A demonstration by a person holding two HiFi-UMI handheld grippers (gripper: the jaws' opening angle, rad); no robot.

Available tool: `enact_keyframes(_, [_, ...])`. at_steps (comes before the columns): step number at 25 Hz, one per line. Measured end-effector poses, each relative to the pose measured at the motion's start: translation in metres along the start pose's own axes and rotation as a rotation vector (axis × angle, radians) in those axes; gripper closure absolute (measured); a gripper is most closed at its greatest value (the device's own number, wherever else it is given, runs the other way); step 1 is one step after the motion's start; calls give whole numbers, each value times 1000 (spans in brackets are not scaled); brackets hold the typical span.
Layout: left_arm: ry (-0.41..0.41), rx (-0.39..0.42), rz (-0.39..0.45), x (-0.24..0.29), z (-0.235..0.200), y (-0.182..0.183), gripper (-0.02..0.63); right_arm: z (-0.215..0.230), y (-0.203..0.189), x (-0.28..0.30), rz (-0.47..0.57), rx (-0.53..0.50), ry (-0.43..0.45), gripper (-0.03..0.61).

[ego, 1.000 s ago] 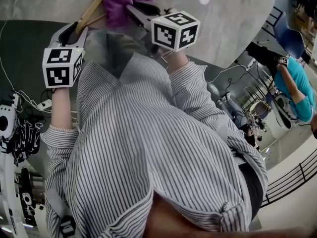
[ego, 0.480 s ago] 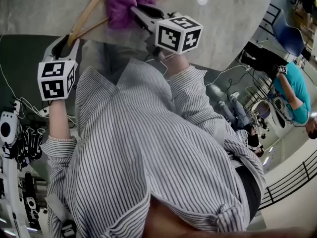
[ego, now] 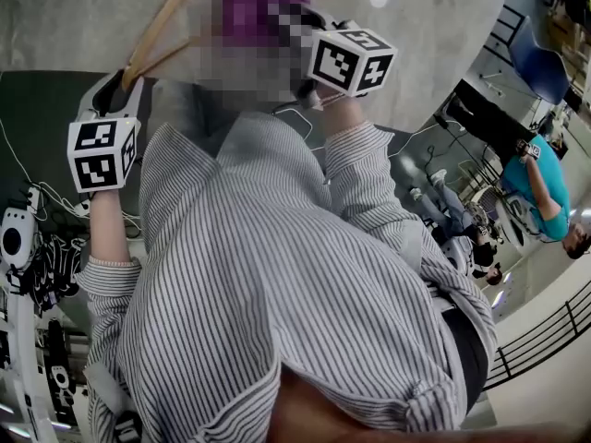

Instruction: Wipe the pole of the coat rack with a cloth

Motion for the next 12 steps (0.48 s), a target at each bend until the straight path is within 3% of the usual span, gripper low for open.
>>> enact_keyframes(12, [1,-6,-4,3,-1,-3,480,25,5,-13,44,18,-66,523])
Point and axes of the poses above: the fingertips, and each gripper's own axes: x forward along the fingers, z to its right, y out of its top, the point moved 8 cm from there along -x, backward along the fingers
